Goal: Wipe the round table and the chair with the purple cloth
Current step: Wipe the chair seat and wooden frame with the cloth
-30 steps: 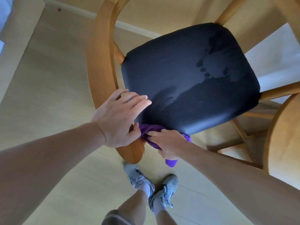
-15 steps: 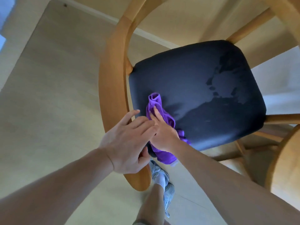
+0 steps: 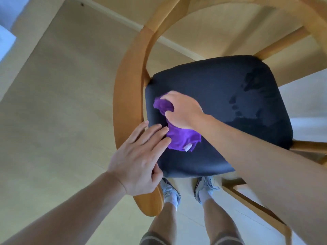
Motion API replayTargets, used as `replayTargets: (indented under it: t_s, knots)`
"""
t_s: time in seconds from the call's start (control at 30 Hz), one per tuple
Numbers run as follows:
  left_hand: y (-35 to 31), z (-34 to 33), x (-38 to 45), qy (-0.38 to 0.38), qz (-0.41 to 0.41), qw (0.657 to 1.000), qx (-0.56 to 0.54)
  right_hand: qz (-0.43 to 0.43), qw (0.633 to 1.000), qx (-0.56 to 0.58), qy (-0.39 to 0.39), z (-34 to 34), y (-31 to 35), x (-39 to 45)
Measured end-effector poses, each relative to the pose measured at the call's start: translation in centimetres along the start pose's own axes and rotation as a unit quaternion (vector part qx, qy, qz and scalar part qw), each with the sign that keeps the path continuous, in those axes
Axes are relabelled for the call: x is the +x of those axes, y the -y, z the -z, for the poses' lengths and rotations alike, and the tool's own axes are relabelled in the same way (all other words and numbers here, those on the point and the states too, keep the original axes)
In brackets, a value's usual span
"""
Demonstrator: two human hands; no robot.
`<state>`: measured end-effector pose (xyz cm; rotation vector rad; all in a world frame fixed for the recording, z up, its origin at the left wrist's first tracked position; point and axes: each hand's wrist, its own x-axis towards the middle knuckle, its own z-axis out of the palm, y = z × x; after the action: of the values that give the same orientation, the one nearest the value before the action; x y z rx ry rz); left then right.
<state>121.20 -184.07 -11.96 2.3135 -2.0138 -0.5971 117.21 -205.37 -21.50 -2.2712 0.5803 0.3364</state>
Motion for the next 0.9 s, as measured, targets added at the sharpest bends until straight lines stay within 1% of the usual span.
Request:
replayTargets:
  t_s: [0.03, 0.07, 0.13, 0.17, 0.2, 0.27, 0.33, 0.37, 0.43, 0.47, 0.53, 0.57, 0.63, 0.67, 0.73, 0.77, 0.8, 0.9]
  knots:
    - [0.0, -0.1, -0.1, -0.008, 0.017, 1.0, -0.001, -0.016, 1.0, 0.014, 0.008, 0.0, -0.3, 1.1]
    - [-0.1, -0.1, -0.2, -0.014, 0.032, 0.999, -0.001, -0.028, 0.999, 0.004, 0.041, -0.6, -0.6, 1.8]
    - [-0.2, -0.3, -0.3, -0.022, 0.052, 0.998, 0.011, -0.039, 0.991, -0.054, 0.12, -2.8, -1.0, 1.8]
    - [-0.2, -0.4, -0.3, -0.027, 0.061, 0.998, 0.017, -0.031, 0.986, -0.089, 0.141, -4.2, -1.2, 0.9]
    - [-0.3, -0.4, -0.3, -0.035, 0.075, 0.996, 0.019, -0.009, 0.981, -0.119, 0.152, -5.4, -1.3, -0.4]
    - [-0.5, -0.4, -0.4, -0.05, 0.119, 0.991, 0.02, 0.065, 0.964, -0.179, 0.183, -7.0, -1.4, -4.2]
    - [-0.8, -0.5, -0.6, -0.065, 0.176, 0.982, 0.015, 0.143, 0.935, -0.23, 0.229, -8.1, -2.1, -8.6]
    - [-1.0, -0.6, -0.7, -0.076, 0.198, 0.977, 0.012, 0.167, 0.919, -0.249, 0.257, -8.4, -2.5, -10.4]
    - [-1.1, -0.7, -0.7, -0.083, 0.213, 0.973, 0.016, 0.174, 0.902, -0.25, 0.306, -8.3, -3.1, -12.6]
    - [-1.1, -0.7, -0.6, -0.081, 0.212, 0.974, 0.021, 0.169, 0.905, -0.231, 0.315, -7.6, -3.1, -12.6]
    - [-1.1, -0.8, -0.5, -0.075, 0.211, 0.974, 0.029, 0.15, 0.93, -0.17, 0.29, -5.8, -2.5, -10.8]
    - [-1.1, -0.8, -0.5, -0.069, 0.21, 0.975, 0.032, 0.137, 0.947, -0.133, 0.257, -4.9, -2.3, -9.4]
    - [-0.9, -0.9, -0.6, -0.06, 0.208, 0.976, 0.037, 0.102, 0.979, -0.058, 0.169, -2.7, -1.5, -6.3]
    - [-0.9, -1.0, -0.7, -0.058, 0.207, 0.976, 0.039, 0.083, 0.989, -0.021, 0.123, -1.6, -1.0, -4.5]
    - [-0.9, -1.2, -0.7, -0.061, 0.206, 0.976, 0.043, 0.063, 0.996, 0.031, 0.048, 0.0, -0.3, -0.4]
    - [-0.8, -1.3, -0.7, -0.066, 0.204, 0.976, 0.044, 0.063, 0.997, 0.037, 0.039, 0.5, 0.2, 1.5]
    - [-0.8, -1.4, -0.6, -0.07, 0.203, 0.976, 0.044, 0.062, 0.996, 0.024, 0.052, 0.6, 0.5, 3.1]
    - [-0.6, -1.6, -0.8, -0.076, 0.198, 0.976, 0.045, 0.03, 0.985, -0.081, 0.148, -1.4, 0.6, 4.9]
